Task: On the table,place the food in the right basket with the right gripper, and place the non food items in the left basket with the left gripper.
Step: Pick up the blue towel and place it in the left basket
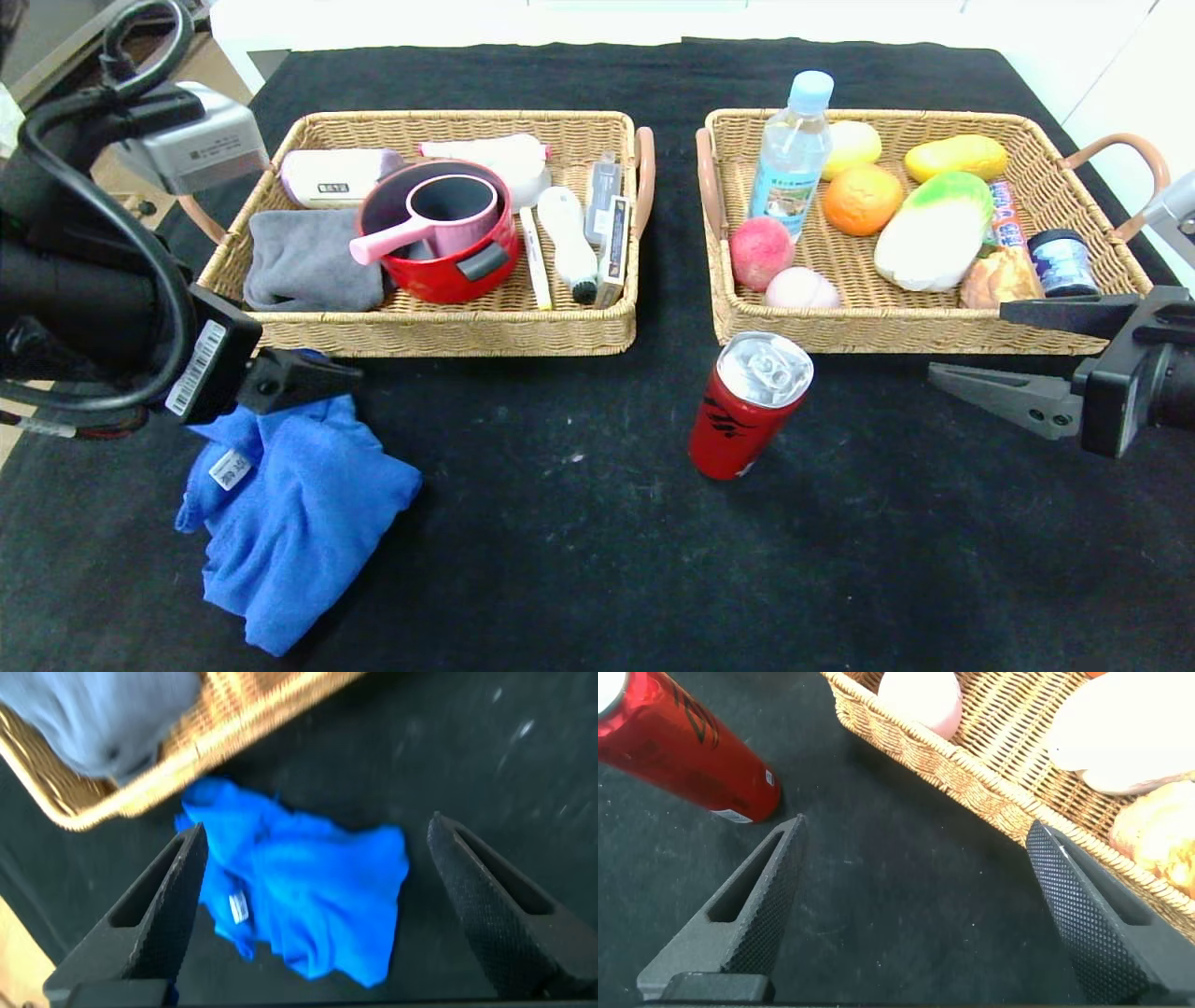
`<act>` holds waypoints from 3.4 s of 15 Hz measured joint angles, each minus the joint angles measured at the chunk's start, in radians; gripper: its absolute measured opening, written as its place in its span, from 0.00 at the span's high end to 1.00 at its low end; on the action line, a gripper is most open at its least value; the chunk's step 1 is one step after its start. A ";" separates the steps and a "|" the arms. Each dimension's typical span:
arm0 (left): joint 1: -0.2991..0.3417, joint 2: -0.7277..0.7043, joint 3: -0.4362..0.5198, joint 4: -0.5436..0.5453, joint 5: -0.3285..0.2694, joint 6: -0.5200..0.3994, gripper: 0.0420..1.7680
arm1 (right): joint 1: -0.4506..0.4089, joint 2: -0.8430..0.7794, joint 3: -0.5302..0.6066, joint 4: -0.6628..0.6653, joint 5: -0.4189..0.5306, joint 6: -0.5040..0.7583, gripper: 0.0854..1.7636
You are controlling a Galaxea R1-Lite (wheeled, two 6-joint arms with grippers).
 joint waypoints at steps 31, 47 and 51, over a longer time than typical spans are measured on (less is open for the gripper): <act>0.226 0.122 0.407 -0.234 -0.147 -0.014 0.03 | 0.000 0.013 0.001 0.000 0.000 0.000 0.03; 0.231 0.118 0.408 -0.231 -0.146 -0.010 0.91 | 0.000 0.016 0.001 0.001 0.000 0.000 0.03; 0.233 0.116 0.408 -0.231 -0.147 -0.010 0.91 | 0.000 0.021 0.001 0.001 0.000 0.000 0.03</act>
